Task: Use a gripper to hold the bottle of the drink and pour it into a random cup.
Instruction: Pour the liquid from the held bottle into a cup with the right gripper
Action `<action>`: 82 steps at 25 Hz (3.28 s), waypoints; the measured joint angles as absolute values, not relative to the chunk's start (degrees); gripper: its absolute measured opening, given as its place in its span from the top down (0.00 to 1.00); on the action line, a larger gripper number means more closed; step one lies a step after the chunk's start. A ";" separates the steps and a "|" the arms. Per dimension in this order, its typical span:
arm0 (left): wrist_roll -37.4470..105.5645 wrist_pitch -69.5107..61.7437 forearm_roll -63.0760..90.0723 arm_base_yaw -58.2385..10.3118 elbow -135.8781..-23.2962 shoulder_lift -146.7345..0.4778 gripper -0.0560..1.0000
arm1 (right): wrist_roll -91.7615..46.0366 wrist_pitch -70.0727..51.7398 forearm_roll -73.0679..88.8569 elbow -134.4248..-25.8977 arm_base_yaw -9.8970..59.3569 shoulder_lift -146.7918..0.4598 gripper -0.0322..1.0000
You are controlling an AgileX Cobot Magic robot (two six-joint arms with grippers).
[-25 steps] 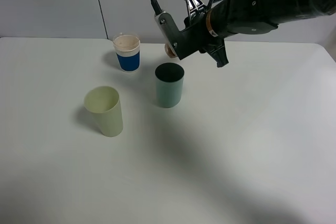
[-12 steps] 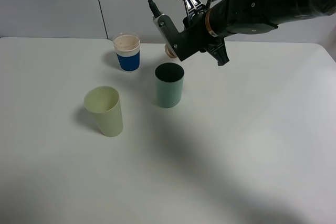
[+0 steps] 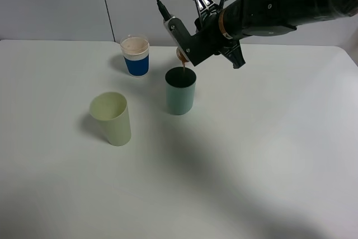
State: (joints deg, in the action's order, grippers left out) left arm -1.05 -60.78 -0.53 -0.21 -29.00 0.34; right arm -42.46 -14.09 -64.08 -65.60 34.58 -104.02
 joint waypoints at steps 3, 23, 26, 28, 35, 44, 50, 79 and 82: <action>-1.05 -60.78 -0.53 -0.21 -29.00 0.34 0.07 | -42.76 -14.09 -64.46 -65.60 34.58 -104.02 0.62; -1.05 -60.78 -0.53 -0.21 -29.00 0.34 0.07 | -45.37 -14.04 -67.03 -65.60 34.58 -104.02 0.62; -1.05 -60.78 -0.53 -0.21 -29.00 0.34 0.07 | -45.45 -14.04 -67.04 -65.60 34.58 -104.02 0.62; -1.05 -60.78 -0.53 -0.21 -29.00 0.34 0.07 | -45.83 -14.04 -67.25 -65.60 34.58 -104.02 0.62; -1.05 -60.78 -0.53 -0.21 -29.00 0.34 0.07 | -45.83 -13.98 -67.63 -65.60 34.58 -104.02 0.62; -1.05 -60.78 -0.53 -0.21 -29.00 0.34 0.07 | -45.83 -13.80 -68.51 -65.60 35.32 -104.02 0.62; -1.05 -60.78 -0.53 -0.21 -29.00 0.34 0.07 | -47.04 -13.75 -68.96 -65.60 35.52 -104.02 0.62; -1.05 -60.78 -0.53 -0.21 -29.00 0.34 0.07 | -51.81 -13.80 -71.89 -67.13 35.58 -104.02 0.62; -1.05 -60.78 -0.53 -0.21 -29.00 0.34 0.07 | -52.54 -13.80 -71.89 -67.13 35.69 -104.02 0.62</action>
